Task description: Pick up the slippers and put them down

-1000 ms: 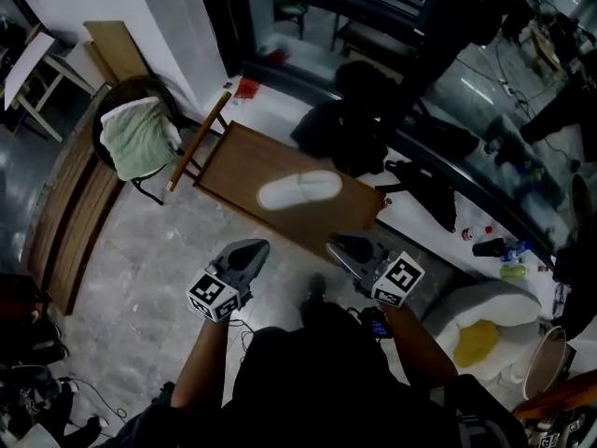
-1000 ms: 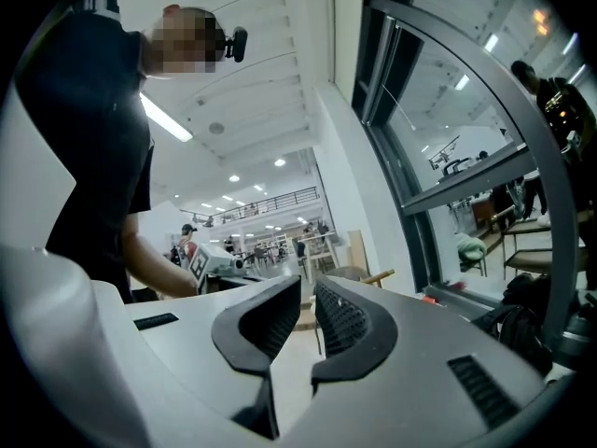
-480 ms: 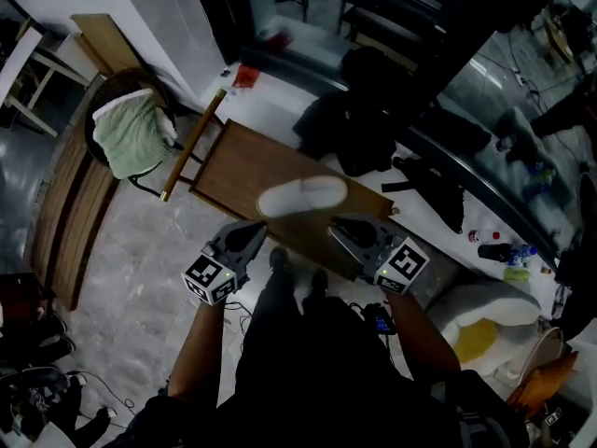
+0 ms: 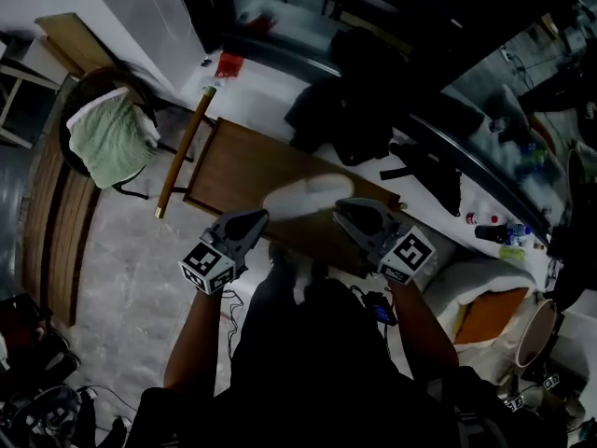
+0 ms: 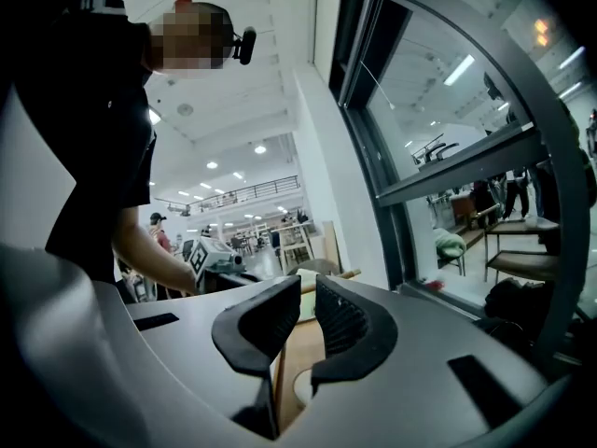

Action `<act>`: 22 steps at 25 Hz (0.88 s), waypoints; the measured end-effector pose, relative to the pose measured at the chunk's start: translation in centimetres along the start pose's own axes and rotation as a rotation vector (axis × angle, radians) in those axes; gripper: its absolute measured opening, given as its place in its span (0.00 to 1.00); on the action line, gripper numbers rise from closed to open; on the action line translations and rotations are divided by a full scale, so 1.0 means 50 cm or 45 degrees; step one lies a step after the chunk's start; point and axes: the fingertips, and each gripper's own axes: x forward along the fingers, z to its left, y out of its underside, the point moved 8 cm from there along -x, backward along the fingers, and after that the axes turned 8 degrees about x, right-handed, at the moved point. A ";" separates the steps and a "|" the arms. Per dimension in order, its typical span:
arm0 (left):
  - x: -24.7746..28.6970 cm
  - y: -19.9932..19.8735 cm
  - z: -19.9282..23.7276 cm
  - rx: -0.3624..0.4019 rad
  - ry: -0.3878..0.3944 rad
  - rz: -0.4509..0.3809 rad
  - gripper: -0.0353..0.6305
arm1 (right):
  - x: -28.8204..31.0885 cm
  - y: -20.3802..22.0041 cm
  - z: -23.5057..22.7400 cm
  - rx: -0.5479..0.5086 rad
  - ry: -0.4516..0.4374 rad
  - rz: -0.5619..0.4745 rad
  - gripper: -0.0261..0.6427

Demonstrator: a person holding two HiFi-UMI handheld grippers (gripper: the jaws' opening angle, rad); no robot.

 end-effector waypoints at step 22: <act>0.073 0.190 0.135 -0.293 -0.015 0.301 0.07 | 0.128 0.121 -0.121 0.112 -0.114 0.059 0.09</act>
